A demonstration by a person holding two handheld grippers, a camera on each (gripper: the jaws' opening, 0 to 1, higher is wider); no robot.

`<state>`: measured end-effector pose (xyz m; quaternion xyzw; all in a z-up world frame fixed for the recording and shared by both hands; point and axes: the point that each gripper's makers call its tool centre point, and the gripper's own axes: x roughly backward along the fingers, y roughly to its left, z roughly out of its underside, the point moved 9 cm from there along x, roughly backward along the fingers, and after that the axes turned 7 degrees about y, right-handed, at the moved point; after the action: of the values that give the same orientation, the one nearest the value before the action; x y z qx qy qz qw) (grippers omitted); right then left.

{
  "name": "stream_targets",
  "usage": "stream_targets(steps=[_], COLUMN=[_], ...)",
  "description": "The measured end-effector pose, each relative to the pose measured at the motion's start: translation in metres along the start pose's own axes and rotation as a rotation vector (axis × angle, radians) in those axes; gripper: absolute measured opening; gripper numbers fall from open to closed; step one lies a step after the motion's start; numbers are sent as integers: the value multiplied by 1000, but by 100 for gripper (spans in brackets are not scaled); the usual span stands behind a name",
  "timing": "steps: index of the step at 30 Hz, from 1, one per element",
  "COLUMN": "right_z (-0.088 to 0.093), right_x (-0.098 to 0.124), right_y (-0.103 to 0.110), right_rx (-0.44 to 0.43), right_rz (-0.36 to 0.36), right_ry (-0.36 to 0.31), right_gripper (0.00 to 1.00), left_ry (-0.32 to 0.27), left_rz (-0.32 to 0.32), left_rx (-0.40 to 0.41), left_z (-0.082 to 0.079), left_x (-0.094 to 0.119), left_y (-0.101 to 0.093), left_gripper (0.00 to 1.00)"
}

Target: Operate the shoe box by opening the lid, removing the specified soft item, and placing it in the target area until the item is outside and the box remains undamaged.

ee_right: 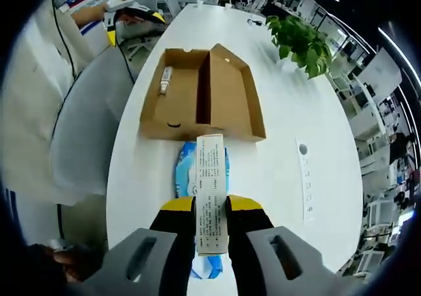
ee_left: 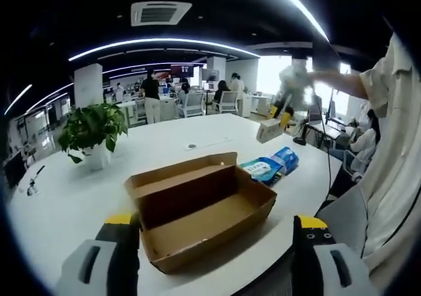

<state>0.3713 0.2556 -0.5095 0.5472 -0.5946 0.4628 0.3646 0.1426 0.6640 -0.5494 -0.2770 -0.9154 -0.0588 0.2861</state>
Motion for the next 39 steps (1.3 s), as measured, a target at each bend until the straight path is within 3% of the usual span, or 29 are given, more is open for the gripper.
stream_targets(steps=[20, 28, 39], right_z=[66, 95, 121], right_x=[-20, -43, -77], right_y=[-27, -38, -46], right_rx=[-45, -62, -42], right_rz=[-10, -38, -60], right_ry=[92, 147, 189], right_gripper=[15, 15, 15], left_ry=[7, 32, 62], left_rz=[-8, -11, -22], left_rx=[25, 22, 33], left_z=[-2, -2, -1], left_x=[-4, -7, -11], left_y=[-1, -1, 0], left_gripper=[99, 99, 99])
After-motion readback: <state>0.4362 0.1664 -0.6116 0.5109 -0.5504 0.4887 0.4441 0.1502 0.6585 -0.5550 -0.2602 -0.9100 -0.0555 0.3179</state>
